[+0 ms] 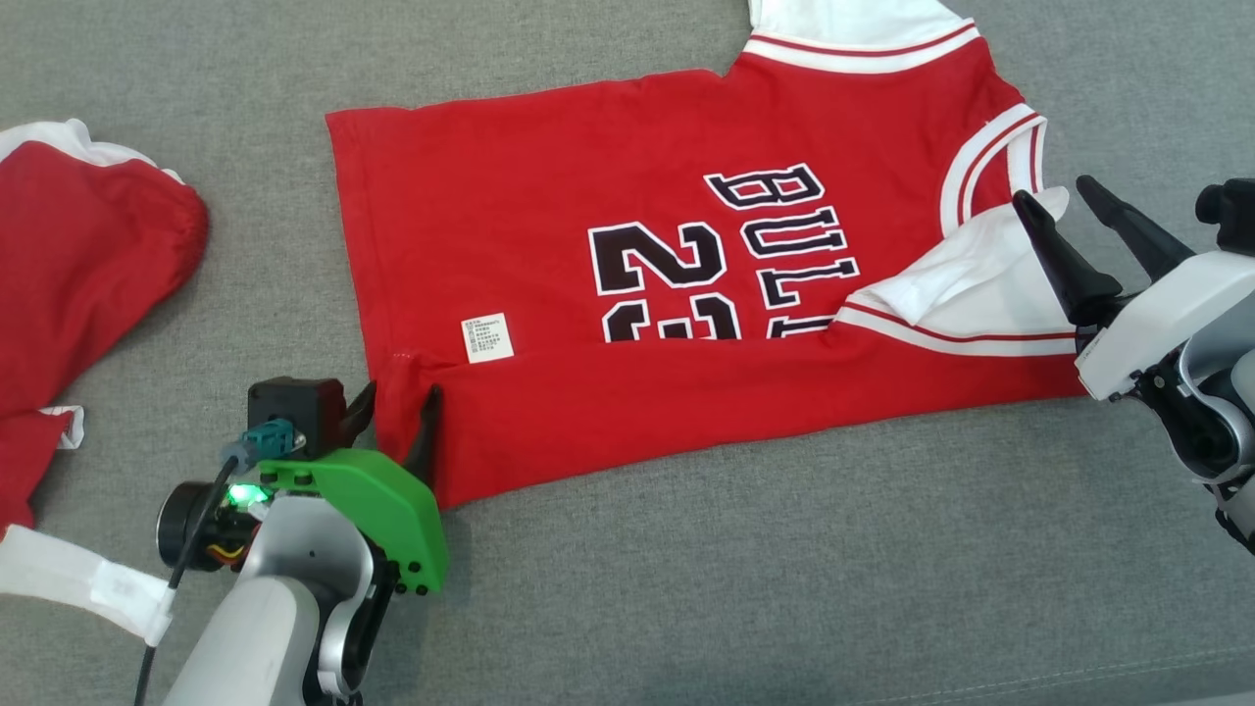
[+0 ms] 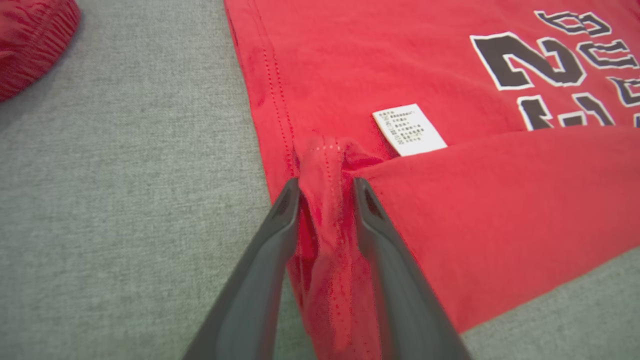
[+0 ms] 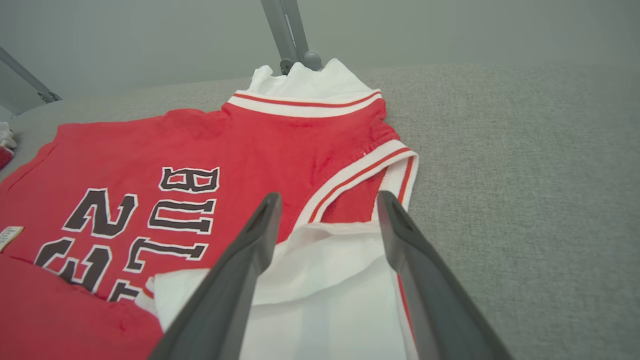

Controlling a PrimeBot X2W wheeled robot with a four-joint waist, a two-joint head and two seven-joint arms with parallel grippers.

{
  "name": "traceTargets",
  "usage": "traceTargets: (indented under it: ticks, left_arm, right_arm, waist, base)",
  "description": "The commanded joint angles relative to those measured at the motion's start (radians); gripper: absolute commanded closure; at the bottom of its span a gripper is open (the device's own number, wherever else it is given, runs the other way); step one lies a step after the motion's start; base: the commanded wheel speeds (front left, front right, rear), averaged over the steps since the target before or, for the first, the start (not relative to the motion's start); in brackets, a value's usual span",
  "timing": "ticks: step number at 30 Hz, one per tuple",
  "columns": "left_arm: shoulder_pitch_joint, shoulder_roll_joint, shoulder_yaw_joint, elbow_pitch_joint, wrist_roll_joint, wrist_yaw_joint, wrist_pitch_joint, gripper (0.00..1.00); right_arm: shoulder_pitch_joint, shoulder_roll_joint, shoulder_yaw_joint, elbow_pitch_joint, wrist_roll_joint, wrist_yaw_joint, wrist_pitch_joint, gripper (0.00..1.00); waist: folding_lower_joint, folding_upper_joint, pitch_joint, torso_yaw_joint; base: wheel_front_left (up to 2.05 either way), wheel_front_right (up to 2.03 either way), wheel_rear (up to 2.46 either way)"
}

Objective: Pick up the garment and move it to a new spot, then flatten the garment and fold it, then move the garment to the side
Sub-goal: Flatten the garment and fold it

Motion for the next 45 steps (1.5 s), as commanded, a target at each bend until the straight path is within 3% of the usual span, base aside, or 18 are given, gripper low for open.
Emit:
traceTargets:
  ticks: [1,8,12,18,25,34,39,45]
  left_arm:
    - [0.022,0.010,0.008,0.005,0.002,0.009,-0.009,0.00]
    - [0.118,0.014,0.048,-0.027,-0.004,0.046,-0.103,0.00]
    - [0.188,0.003,0.053,-0.060,0.013,0.060,-0.197,0.00]
    - [0.283,-0.036,0.059,-0.068,0.019,0.085,-0.349,0.00]
    - [0.364,-0.064,0.058,-0.009,0.024,0.076,-0.511,0.00]
    - [0.407,-0.089,0.077,0.097,0.015,0.041,-0.598,0.00]
    - [0.368,-0.094,0.084,0.126,0.023,0.027,-0.603,0.00]
    - [0.281,-0.097,0.070,0.162,0.015,0.017,-0.561,0.00]
  right_arm:
    - [-0.008,-0.011,0.006,0.008,-0.008,0.000,-0.023,0.00]
    - [0.047,-0.051,-0.002,0.002,-0.085,0.000,-0.141,0.00]
    - [0.130,-0.046,-0.096,-0.019,-0.203,0.000,-0.167,0.00]
    - [0.377,0.072,-0.405,-0.163,-0.403,0.000,-0.168,0.00]
    - [0.645,0.243,-0.604,-0.316,-0.600,0.000,-0.168,0.00]
    - [0.791,0.367,-0.648,-0.340,-0.712,-0.001,-0.168,0.00]
    - [0.753,0.364,-0.627,-0.308,-0.715,0.000,-0.168,0.00]
    - [0.641,0.312,-0.583,-0.210,-0.688,-0.001,-0.169,0.00]
  waist:
    - [0.0000,-0.0001,-0.015,-0.007]
    - [0.0000,-0.0001,-0.097,-0.031]
    - [0.0000,-0.0001,-0.146,-0.041]
    - [0.0000,-0.0001,-0.214,-0.047]
    - [0.0000,-0.0001,-0.277,-0.051]
    - [0.0000,-0.0001,-0.346,-0.059]
    - [0.0000,-0.0001,-0.337,-0.061]
    - [0.0000,-0.0001,-0.274,-0.053]
  base:
    - [0.00,0.00,0.00]
    - [0.00,0.00,0.00]
    - [0.00,0.00,0.00]
    - [0.00,0.00,0.00]
    - [0.00,0.00,0.00]
    - [0.00,0.00,0.00]
    - [0.00,0.00,0.00]
    - [0.00,0.00,0.00]
